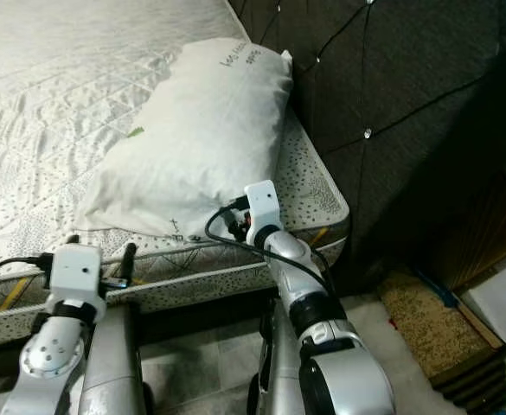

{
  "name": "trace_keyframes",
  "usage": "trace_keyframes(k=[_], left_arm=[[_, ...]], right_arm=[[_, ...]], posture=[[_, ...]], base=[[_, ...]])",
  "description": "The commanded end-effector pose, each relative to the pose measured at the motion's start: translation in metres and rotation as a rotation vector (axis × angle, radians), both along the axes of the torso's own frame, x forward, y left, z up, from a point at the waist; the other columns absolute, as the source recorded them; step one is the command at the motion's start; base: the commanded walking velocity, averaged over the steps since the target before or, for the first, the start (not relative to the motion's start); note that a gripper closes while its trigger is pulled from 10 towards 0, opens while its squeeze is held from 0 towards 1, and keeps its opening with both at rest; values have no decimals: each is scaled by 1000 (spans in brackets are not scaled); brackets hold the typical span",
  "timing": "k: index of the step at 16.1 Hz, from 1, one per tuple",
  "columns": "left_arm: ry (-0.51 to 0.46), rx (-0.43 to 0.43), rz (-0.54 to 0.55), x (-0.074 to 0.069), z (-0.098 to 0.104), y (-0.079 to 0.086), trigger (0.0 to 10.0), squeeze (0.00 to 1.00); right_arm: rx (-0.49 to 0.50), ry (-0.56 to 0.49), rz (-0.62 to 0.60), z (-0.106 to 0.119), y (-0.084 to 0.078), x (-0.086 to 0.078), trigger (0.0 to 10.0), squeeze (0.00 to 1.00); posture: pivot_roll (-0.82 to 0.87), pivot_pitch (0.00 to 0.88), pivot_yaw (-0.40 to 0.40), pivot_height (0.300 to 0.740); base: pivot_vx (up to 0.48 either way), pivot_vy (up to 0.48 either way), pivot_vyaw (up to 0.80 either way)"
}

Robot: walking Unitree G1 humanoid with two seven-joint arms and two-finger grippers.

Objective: Clean up the room

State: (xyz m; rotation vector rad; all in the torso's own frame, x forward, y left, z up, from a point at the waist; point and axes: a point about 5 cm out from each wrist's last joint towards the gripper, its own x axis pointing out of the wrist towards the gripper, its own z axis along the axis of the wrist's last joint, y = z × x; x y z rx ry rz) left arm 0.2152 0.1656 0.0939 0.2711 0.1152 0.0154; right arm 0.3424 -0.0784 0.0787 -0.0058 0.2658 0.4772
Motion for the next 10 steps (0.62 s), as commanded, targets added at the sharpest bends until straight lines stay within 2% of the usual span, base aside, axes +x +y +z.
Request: trace_keyframes(k=[1,5,10], left_arm=[[-9,-1,-10,3,-1,-3,10000,0],[-26,-10,-12,9,1,-6,10000,0],[-34,-9,-4,9,0,-5,10000,0]], right_arm=[[-21,-13,-27,1,-4,2,0,0],[-6,-25,-18,3,4,3,0,0],[8,-25,-40,3,5,4,0,0]], posture=[[85,0,-70,516],[89,0,-77,516],[101,0,-88,516]], base=[[0,0,0],[0,0,0],[0,0,0]])
